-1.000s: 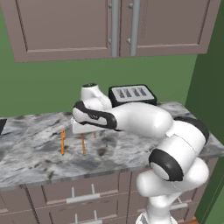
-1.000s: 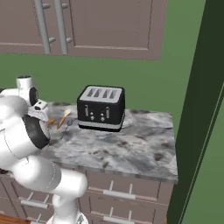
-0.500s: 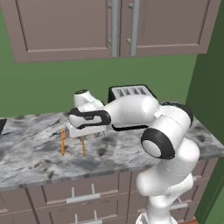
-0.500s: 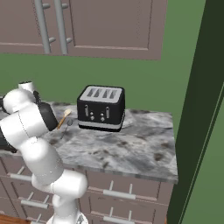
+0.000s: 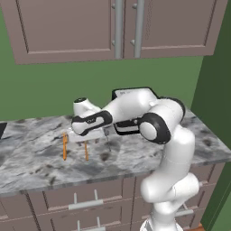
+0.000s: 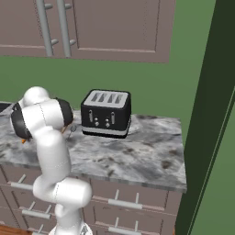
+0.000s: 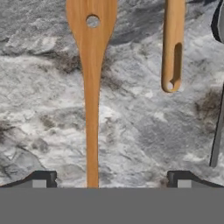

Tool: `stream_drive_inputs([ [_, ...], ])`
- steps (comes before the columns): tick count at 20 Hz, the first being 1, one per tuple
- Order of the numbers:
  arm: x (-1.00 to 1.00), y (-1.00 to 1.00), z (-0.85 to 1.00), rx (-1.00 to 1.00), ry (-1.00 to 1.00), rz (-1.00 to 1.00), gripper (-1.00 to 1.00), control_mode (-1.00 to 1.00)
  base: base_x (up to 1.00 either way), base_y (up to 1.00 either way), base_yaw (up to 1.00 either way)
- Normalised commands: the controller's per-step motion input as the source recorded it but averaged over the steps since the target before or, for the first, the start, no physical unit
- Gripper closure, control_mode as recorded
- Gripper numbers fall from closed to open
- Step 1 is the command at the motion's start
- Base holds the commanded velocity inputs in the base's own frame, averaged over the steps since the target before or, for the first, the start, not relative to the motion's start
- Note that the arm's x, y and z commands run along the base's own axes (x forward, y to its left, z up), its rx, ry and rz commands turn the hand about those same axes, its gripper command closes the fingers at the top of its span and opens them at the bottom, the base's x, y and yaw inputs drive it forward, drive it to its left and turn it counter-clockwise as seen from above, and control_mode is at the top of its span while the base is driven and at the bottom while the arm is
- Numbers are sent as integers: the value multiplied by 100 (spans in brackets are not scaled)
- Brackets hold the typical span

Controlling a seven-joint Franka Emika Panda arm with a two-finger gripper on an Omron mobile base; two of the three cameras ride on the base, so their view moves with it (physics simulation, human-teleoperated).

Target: Organize the utensils by type. Pick up the wooden spoons from the counter and place them in the open cabinet. Then pick up the metallic utensils from the counter and place them in the open drawer.

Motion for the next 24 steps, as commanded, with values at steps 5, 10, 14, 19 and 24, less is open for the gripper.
stream_drive_inputs([
  [5, 54, 32, -32, -2, 0, -10, -100, -100, 0, 0, 0],
  [10, 48, 17, -42, -3, 0, -9, -100, -100, 0, 0, 0],
  [14, 30, 8, -50, -3, 0, -7, -100, -100, 0, 0, 0],
  [19, 13, 5, -46, -1, 0, -7, 100, -100, 0, 0, 0],
  [24, 0, -9, -34, 0, -8, -10, 100, -100, 0, 0, 0],
])
